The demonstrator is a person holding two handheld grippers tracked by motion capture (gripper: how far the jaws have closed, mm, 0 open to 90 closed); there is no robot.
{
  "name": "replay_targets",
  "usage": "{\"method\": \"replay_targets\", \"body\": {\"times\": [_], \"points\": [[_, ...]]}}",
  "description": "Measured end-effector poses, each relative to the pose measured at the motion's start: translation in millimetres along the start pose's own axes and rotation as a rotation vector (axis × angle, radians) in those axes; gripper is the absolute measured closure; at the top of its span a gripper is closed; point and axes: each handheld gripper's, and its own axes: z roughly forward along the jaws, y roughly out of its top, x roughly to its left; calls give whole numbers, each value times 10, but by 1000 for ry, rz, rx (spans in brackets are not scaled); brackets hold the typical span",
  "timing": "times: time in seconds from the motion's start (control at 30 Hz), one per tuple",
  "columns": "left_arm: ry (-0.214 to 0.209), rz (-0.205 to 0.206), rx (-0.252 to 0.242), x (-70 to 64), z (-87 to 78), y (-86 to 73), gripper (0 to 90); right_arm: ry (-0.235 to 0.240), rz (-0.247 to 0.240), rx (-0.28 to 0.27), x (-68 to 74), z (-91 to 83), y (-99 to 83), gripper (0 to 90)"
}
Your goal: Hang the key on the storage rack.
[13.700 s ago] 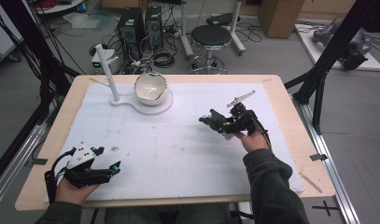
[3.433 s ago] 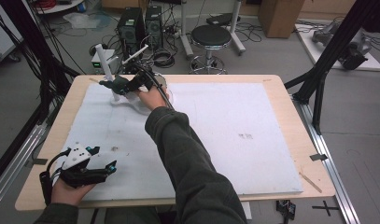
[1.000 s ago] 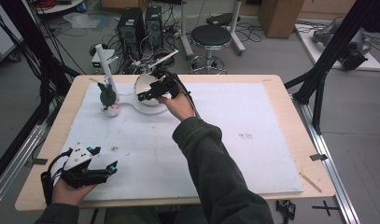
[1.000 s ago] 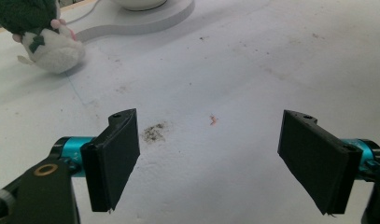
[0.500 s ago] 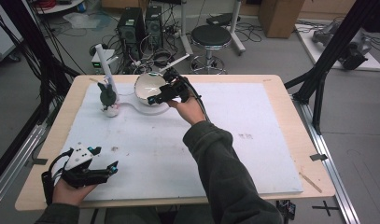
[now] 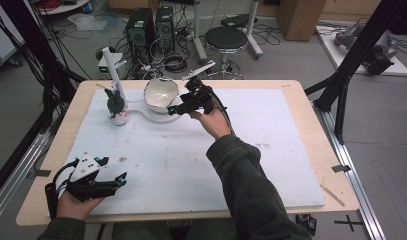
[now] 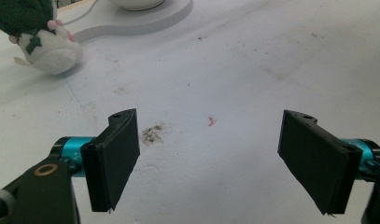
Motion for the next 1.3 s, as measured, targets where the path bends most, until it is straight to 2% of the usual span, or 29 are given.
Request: {"method": "replay_targets", "body": {"times": [0.43, 0.63, 1.03, 1.3], "points": [[-4, 2, 5, -14, 15, 18, 210, -8, 8, -26, -35, -193, -130, 190], [-6, 6, 9, -12, 24, 26, 210, -21, -9, -30, -51, -281, -187, 178], [-5, -5, 8, -11, 48, 34, 210, -38, -12, -45, -73, -414, -341, 169], [-6, -5, 18, -5, 53, 33, 210, -56, 8, -49, -110, -533, -509, 167]]}}
